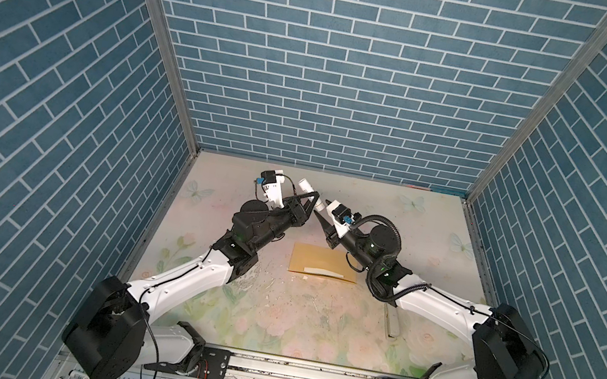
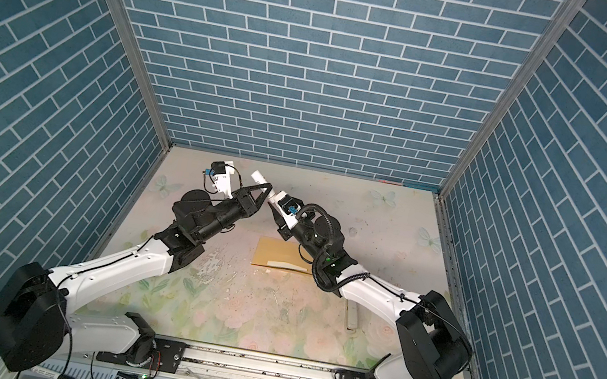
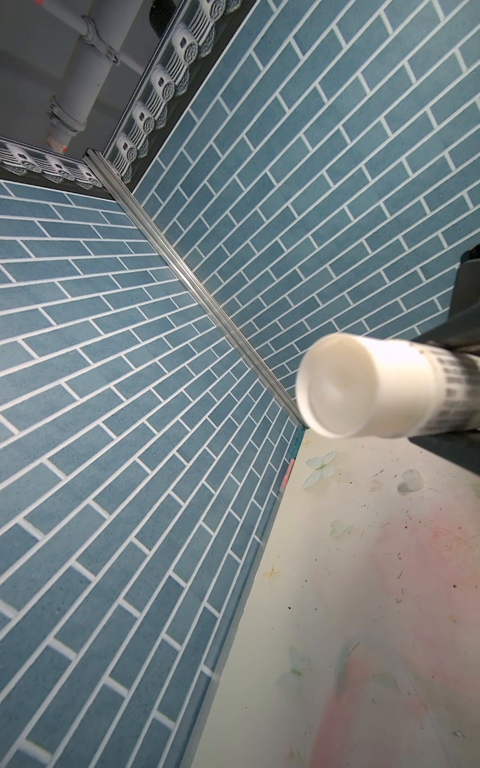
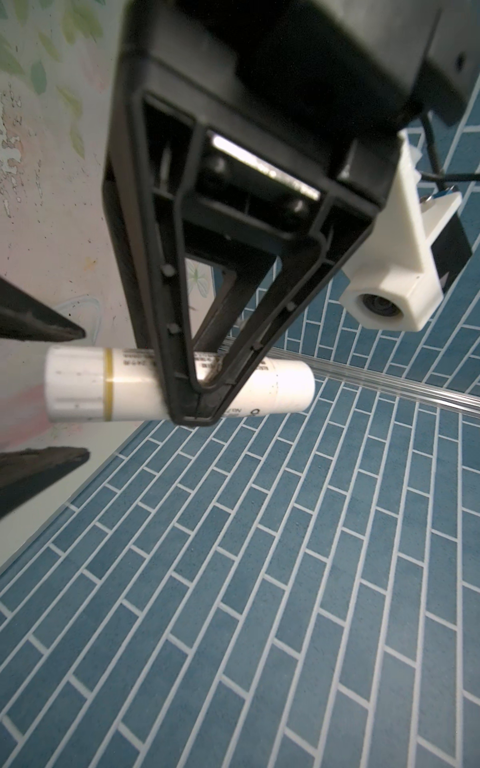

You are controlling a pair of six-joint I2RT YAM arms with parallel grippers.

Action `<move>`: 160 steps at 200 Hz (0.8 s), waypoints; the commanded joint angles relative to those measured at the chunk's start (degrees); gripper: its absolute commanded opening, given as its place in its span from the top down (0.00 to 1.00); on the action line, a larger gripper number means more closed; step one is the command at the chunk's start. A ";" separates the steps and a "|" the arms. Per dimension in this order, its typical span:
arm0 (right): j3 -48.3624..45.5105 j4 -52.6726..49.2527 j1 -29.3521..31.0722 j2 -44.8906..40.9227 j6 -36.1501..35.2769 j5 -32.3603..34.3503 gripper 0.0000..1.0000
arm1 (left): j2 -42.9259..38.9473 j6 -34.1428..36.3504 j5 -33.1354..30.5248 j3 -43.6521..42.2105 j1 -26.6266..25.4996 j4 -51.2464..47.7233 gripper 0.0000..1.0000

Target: Place the letter into the envelope and seal it

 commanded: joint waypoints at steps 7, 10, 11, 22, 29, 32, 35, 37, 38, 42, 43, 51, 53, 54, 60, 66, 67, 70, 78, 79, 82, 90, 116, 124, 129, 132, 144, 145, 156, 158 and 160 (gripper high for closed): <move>2.92 2.70 0.51 0.15 -1.21 0.38 0.60 | 0.20 0.28 0.06 -0.37 -0.36 1.93 1.00; 3.01 2.70 0.58 0.19 -1.21 0.36 0.60 | 0.24 0.28 0.04 -0.39 -0.28 1.91 1.00; 3.03 2.70 0.59 0.14 -1.21 0.36 0.60 | 0.21 0.29 0.03 -0.41 -0.28 1.89 1.00; 3.12 2.70 0.62 0.19 -1.13 0.36 0.60 | 0.26 0.46 -0.03 -0.46 -0.31 1.71 1.00; 3.22 2.69 0.72 0.27 -1.04 0.35 0.60 | 0.25 0.50 -0.02 -0.53 -0.27 1.60 1.00; 3.28 2.70 0.74 0.25 -1.04 0.35 0.60 | 0.21 0.50 -0.01 -0.51 -0.28 1.60 1.00; 3.30 2.70 0.75 0.20 -1.04 0.29 0.60 | 0.22 0.53 0.01 -0.50 -0.27 1.57 1.00; 3.30 2.68 0.76 0.21 -1.04 0.27 0.60 | 0.23 0.56 0.00 -0.52 -0.27 1.53 1.00; 3.35 2.69 0.77 0.24 -0.99 0.27 0.60 | 0.24 0.56 -0.04 -0.53 -0.27 1.56 1.00; 3.38 2.67 0.84 0.32 -0.96 0.27 0.60 | 0.27 0.57 -0.01 -0.52 -0.28 1.52 1.00; 3.39 2.69 0.80 0.34 -0.95 0.27 0.60 | 0.31 0.57 -0.04 -0.52 -0.28 1.51 1.00; 3.47 2.76 0.83 0.31 -0.92 0.20 0.61 | 0.30 0.61 -0.04 -0.52 -0.27 1.51 1.00; 3.41 2.71 0.87 0.35 -0.88 0.18 0.61 | 0.33 0.64 0.00 -0.46 -0.27 1.55 1.00; 3.40 2.75 0.87 0.35 -0.87 0.18 0.61 | 0.30 0.65 -0.03 -0.50 -0.27 1.44 1.00; 3.46 2.72 0.94 0.31 -0.80 0.18 0.61 | 0.35 0.63 -0.04 -0.48 -0.28 1.49 1.00; 3.56 2.70 0.91 0.41 -0.78 0.18 0.61 | 0.37 0.57 0.10 -0.44 -0.30 1.42 1.00; 3.52 2.74 0.93 0.43 -0.78 0.18 0.61 | 0.36 0.61 0.10 -0.44 -0.28 1.42 1.00; 3.58 2.70 1.02 0.40 -0.77 0.18 0.62 | 0.41 0.61 0.08 -0.45 -0.27 1.42 1.00; 3.73 2.70 1.05 0.43 -0.77 0.18 0.63 | 0.43 0.66 0.02 -0.53 -0.27 1.25 1.00; 3.69 2.70 1.09 0.39 -0.77 0.18 0.64 | 0.43 0.66 0.11 -0.53 -0.27 1.29 1.00; 3.67 2.70 1.05 0.43 -0.77 0.17 0.64 | 0.43 0.81 0.17 -0.46 -0.27 1.25 1.00; 3.96 2.23 1.12 0.51 -0.77 0.05 0.66 | 0.44 0.75 0.06 -0.58 -0.27 1.27 1.00; 4.13 1.27 1.14 0.70 -0.77 0.09 0.72 | 0.35 0.90 0.08 -0.60 -0.27 1.34 1.00; 4.26 0.75 1.18 0.71 -0.77 0.18 0.74 | 0.43 0.92 0.09 -0.58 -0.28 1.34 1.00; 4.36 0.60 1.21 0.71 -0.77 0.18 0.77 | 0.36 0.94 0.19 -0.54 -0.27 1.38 1.00; 4.42 0.45 1.13 0.71 -0.76 0.18 0.78 | 0.39 1.00 0.19 -0.55 -0.27 1.38 1.00; 4.56 0.22 1.14 0.62 -0.32 0.18 0.85 | 0.39 1.02 0.22 -0.61 -0.29 1.41 1.00; 4.55 0.23 1.13 0.62 -0.24 0.13 0.86 | 0.37 1.02 0.20 -0.61 -0.28 1.42 1.00; 4.77 -0.15 1.13 0.40 0.78 -0.15 0.93 | 0.43 1.23 0.47 -0.61 -0.31 1.55 1.00; 4.83 -0.30 1.15 0.37 0.91 -0.28 0.94 | 0.48 1.30 0.53 -0.57 -0.28 1.56 1.00; 4.92 -0.40 1.13 0.27 1.14 -0.40 0.95 | 0.45 1.37 0.54 -0.61 -0.27 1.63 1.00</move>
